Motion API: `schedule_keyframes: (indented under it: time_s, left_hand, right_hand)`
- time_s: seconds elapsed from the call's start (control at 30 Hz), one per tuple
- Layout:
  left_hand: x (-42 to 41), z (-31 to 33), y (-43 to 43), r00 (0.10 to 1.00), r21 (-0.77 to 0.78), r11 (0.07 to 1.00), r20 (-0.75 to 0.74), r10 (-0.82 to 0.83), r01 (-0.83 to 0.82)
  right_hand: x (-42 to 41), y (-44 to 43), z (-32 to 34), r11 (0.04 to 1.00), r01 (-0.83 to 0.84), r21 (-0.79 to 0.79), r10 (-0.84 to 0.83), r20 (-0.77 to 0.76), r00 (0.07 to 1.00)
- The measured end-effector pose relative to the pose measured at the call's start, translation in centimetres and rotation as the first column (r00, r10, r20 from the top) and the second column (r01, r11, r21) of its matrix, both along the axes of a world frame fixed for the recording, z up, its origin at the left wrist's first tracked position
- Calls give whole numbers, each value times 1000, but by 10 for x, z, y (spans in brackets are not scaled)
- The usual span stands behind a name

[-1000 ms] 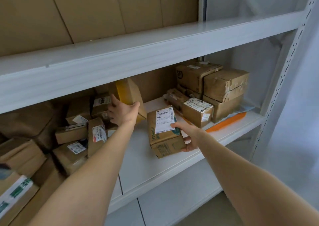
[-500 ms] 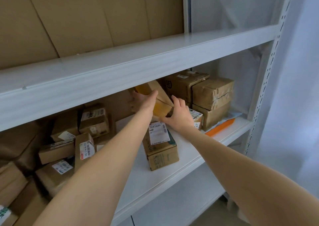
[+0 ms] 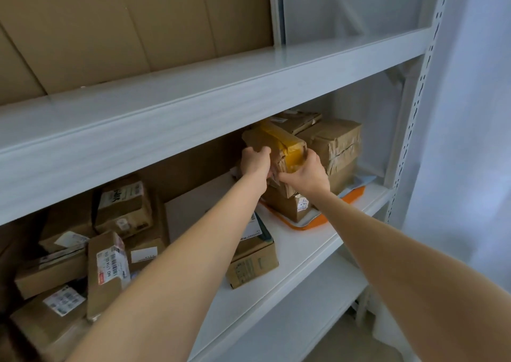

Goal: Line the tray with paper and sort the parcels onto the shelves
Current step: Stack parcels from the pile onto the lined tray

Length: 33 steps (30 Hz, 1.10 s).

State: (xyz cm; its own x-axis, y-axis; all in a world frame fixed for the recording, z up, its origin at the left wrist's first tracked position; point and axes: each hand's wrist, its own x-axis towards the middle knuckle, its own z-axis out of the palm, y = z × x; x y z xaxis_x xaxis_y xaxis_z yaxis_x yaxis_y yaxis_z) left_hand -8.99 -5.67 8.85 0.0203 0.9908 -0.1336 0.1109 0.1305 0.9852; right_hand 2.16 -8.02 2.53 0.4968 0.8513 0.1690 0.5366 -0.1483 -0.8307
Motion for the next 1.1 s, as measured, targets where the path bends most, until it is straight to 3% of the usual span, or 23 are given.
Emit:
schedule_keyframes:
  time_s: [0.1,0.3,0.5,0.73,1.0,1.1]
  left_hand:
    - [-3,-10,6,981,-187,974,172,-94,126]
    - [6,-22,9,959,-273,931,213,-186,241]
    - [11,-27,11,974,-217,951,91,-206,221]
    - [7,-30,13,983,-206,961,62,-175,184]
    - [8,-34,8,949,-227,928,-41,-313,296]
    - [6,-37,14,965,-197,949,-35,-260,248]
  right_hand:
    - [12,2,-6,1000,15,1,-15,-56,998]
    - [10,2,-13,998,68,5,-68,-8,998]
    - [12,1,-11,993,109,34,-108,-33,994]
    - [2,0,-11,994,85,-62,-85,0,996]
    - [-2,3,-14,975,120,-186,-127,-25,992]
    - [-1,3,-14,974,136,-178,-142,-20,990]
